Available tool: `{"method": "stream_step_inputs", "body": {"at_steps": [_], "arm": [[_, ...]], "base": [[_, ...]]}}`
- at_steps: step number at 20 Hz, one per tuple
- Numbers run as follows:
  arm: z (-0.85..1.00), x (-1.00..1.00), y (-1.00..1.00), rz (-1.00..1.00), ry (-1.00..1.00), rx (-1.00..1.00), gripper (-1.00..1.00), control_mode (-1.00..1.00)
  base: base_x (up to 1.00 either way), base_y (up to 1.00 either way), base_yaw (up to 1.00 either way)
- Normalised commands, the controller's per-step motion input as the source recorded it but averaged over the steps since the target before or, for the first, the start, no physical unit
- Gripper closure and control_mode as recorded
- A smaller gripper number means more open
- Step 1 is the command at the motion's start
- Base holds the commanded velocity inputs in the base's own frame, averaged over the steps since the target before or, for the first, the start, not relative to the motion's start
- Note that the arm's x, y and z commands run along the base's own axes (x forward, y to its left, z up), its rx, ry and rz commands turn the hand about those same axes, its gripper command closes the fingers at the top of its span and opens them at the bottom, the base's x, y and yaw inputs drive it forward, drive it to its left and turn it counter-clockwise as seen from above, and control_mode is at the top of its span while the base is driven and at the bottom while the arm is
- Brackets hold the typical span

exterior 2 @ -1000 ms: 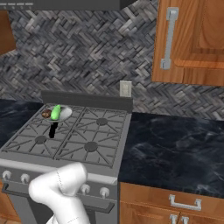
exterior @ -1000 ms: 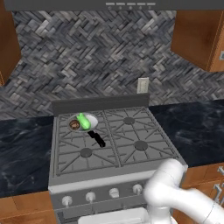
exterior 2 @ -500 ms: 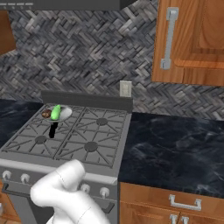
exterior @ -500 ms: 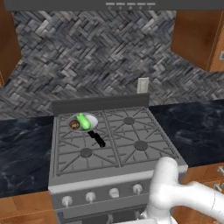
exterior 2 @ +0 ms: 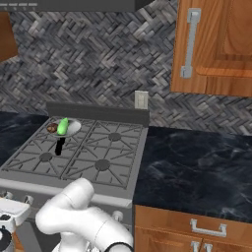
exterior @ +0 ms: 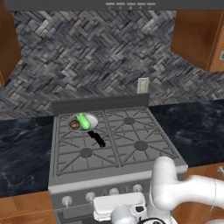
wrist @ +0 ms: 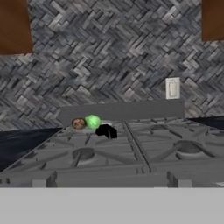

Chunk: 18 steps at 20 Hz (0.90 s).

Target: Put the potato and corn in the pan. Then turn on the rear left burner and set the heat to medium.

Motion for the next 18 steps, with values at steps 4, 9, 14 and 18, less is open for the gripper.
{"method": "stream_step_inputs", "body": {"at_steps": [4, 9, 14, 18], "arm": [[-0.24, 0.16, 0.07, 0.01, -0.03, 0.0, -1.0, -1.0], [-0.25, -0.14, 0.09, 0.05, -0.1, 0.0, -1.0, -1.0], [-0.14, -0.06, 0.17, 0.01, -0.08, -0.01, -1.0, -1.0], [-0.25, 0.0, 0.22, 0.0, -0.05, -0.04, -1.0, -1.0]], "base": [[0.0, 0.0, 0.0], [0.0, 0.0, 0.0], [0.0, 0.0, 0.0], [0.0, 0.0, 0.0]]}}
